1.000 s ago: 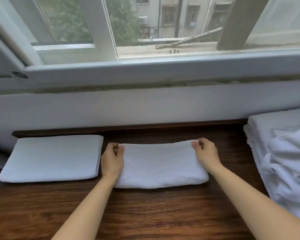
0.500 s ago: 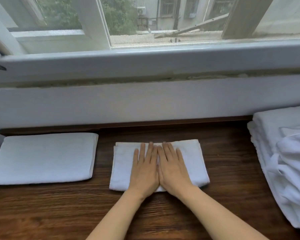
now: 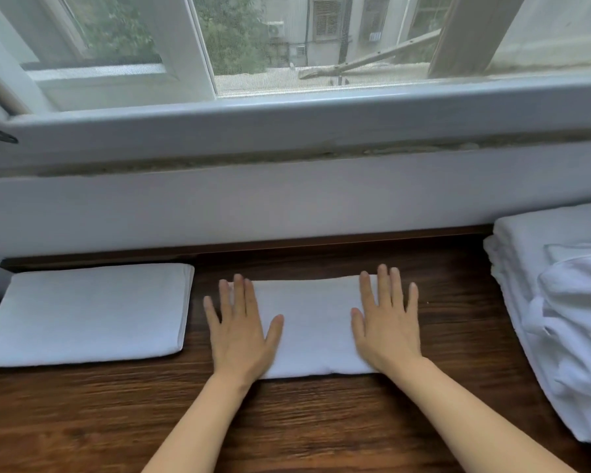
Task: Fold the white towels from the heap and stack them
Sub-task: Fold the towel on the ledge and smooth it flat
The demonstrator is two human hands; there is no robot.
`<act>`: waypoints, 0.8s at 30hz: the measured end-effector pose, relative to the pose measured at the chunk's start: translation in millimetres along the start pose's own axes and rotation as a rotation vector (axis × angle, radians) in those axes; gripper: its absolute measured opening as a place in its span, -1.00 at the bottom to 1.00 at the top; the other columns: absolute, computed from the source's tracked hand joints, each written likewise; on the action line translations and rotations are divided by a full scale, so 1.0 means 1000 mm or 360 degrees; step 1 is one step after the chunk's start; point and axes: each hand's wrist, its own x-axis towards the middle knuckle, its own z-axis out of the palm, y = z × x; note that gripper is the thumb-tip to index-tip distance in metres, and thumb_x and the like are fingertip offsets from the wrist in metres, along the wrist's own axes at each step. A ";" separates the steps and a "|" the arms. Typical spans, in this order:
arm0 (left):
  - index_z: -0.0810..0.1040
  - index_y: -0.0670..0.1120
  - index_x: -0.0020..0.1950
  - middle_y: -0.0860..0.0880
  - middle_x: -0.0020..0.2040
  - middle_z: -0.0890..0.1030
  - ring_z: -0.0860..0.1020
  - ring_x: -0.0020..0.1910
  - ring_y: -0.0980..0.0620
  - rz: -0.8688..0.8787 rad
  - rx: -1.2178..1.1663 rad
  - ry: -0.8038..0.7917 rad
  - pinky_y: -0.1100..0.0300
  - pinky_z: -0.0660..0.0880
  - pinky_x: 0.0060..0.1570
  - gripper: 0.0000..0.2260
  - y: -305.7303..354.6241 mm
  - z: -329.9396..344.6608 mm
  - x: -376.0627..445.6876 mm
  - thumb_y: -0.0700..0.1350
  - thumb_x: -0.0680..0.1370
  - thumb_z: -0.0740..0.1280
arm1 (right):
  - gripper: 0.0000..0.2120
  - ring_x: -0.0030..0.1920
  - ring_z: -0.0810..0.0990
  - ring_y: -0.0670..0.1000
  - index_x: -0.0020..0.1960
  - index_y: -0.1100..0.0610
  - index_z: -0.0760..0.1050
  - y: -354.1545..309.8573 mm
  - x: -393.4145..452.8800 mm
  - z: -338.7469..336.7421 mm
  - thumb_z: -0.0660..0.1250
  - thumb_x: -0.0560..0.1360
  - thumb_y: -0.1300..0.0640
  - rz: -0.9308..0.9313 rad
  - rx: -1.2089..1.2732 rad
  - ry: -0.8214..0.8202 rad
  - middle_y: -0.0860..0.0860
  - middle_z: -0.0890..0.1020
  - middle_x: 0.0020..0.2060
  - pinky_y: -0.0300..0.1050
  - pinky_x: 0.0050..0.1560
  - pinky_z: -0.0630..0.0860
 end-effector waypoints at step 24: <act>0.49 -0.15 0.30 -0.13 0.27 0.56 0.50 0.30 -0.22 -0.1106 -0.0890 -0.0275 -0.09 0.47 0.28 -0.37 -0.008 -0.033 0.014 0.29 0.44 0.39 | -0.38 0.22 0.57 0.30 0.29 0.25 0.39 0.005 0.016 -0.033 0.42 0.48 -0.20 0.0998 0.1117 -0.0340 0.19 0.60 0.18 0.23 0.28 0.49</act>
